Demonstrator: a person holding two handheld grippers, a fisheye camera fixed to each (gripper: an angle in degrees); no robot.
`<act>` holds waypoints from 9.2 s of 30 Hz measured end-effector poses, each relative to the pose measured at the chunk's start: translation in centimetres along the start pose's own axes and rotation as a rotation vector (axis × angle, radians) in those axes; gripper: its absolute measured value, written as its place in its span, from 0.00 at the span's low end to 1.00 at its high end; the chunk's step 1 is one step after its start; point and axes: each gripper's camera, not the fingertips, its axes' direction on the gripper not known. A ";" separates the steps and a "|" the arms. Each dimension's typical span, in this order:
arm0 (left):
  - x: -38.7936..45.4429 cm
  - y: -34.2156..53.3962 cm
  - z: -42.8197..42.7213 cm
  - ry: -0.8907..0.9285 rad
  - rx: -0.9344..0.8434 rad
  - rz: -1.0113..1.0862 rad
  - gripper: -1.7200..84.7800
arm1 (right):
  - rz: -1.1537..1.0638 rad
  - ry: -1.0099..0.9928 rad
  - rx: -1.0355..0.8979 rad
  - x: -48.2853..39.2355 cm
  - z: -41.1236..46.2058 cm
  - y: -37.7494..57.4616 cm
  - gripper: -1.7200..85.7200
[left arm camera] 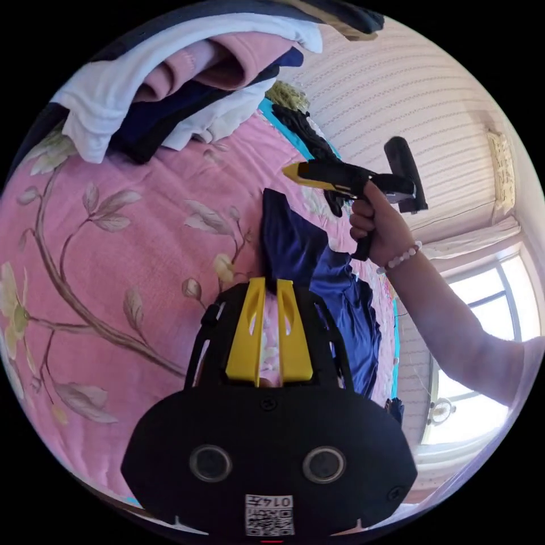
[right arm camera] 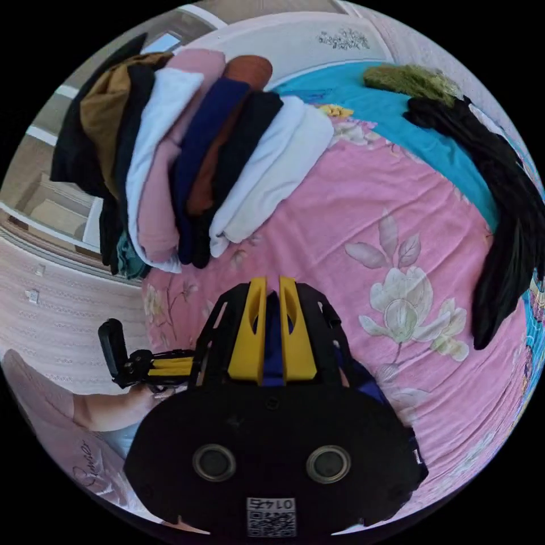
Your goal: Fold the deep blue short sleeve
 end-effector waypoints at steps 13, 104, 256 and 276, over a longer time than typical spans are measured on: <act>-0.2 1.1 0.3 0.009 0.036 -0.032 0.09 | 0.002 0.070 -0.171 -1.6 2.4 2.4 0.08; 73.4 13.7 38.4 -0.052 -0.605 1.465 0.09 | 1.190 0.153 0.688 -5.3 -38.0 82.9 0.05; 40.4 -5.5 23.2 0.068 -0.552 0.726 0.07 | 0.641 0.196 0.306 -14.5 -36.0 69.2 0.08; 30.6 -10.0 14.0 -0.135 -0.277 0.636 0.06 | 0.500 0.288 0.328 -9.1 -41.3 60.2 0.14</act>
